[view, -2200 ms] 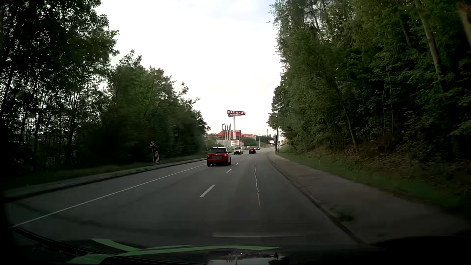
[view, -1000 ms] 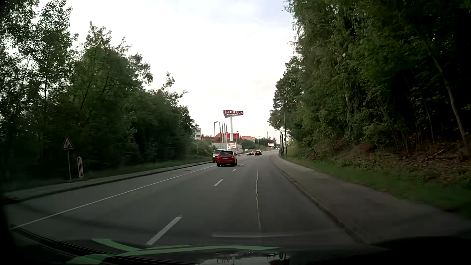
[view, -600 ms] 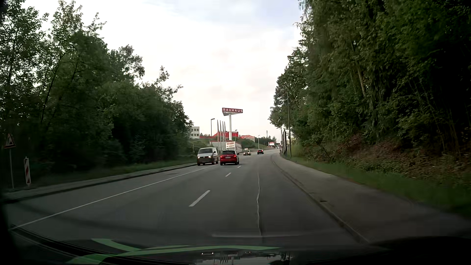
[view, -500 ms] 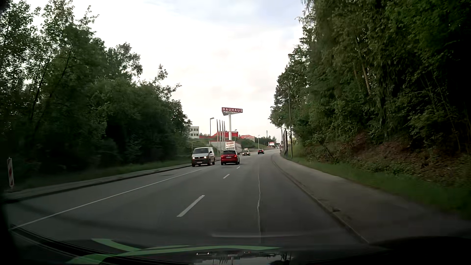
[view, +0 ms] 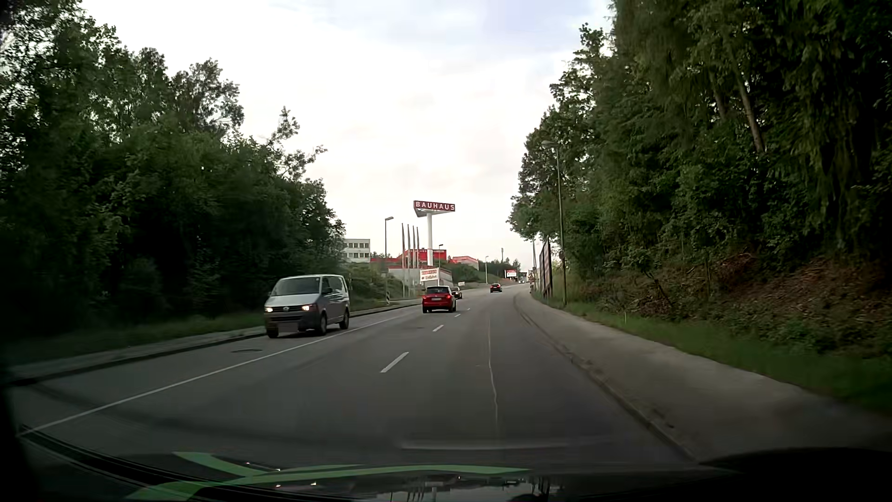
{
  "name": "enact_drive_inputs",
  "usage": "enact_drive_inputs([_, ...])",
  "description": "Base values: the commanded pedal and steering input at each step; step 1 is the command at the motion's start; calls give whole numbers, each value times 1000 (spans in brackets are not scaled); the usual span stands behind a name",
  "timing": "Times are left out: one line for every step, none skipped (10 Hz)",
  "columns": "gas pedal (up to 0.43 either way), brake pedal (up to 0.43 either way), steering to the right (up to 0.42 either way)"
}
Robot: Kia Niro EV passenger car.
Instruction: Follow the waypoints while adhering to traffic rules and regulations
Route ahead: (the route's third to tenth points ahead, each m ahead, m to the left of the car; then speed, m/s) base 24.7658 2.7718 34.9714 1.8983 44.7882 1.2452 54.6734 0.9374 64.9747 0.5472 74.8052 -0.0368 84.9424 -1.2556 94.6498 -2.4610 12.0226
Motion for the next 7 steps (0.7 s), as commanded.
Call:
enact_drive_inputs([197, 0, 5])
enact_drive_inputs([197, 0, 6])
enact_drive_inputs([197, 0, 6])
enact_drive_inputs([197, 0, 5])
enact_drive_inputs([197, 0, 5])
enact_drive_inputs([197, 0, 3])
enact_drive_inputs([197, 0, 2])
